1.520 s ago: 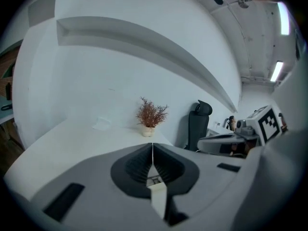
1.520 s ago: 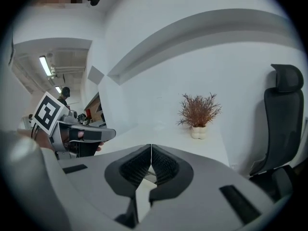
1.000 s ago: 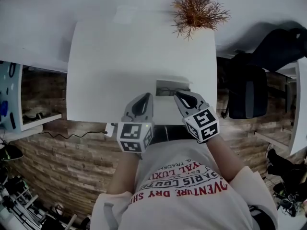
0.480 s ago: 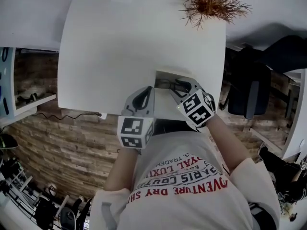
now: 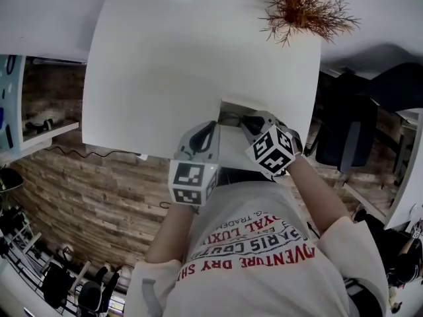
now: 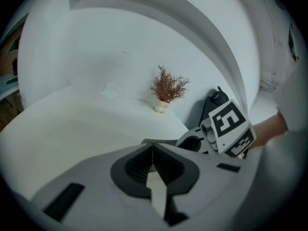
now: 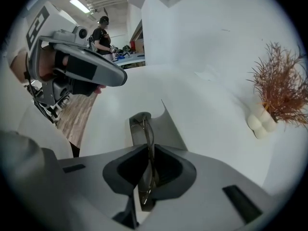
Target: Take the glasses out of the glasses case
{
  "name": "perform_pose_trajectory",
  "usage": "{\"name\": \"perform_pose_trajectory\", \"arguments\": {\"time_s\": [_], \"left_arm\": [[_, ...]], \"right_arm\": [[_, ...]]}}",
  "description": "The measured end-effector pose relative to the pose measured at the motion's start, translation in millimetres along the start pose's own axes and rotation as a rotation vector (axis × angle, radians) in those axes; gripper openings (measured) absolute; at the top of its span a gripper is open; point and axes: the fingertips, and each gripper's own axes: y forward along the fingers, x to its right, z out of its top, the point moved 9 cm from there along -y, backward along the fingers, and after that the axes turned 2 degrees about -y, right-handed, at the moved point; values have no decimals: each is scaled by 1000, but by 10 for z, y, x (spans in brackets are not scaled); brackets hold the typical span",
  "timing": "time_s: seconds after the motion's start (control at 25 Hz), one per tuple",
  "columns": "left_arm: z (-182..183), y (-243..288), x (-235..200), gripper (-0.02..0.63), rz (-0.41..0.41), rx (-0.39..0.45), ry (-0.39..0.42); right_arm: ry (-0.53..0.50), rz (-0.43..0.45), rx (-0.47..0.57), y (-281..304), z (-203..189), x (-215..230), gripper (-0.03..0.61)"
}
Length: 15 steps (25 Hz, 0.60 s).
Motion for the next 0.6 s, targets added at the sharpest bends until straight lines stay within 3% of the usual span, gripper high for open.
{"name": "perform_pose_trajectory", "arguments": {"time_s": [0.24, 0.6], "left_arm": [[-33, -6, -37, 8, -4, -6, -39], [71, -60, 14, 8, -9, 19, -32]], "right_arm": [[-115, 15, -24, 14, 5, 0, 26], [-28, 16, 47, -181, 26, 130, 25]]}}
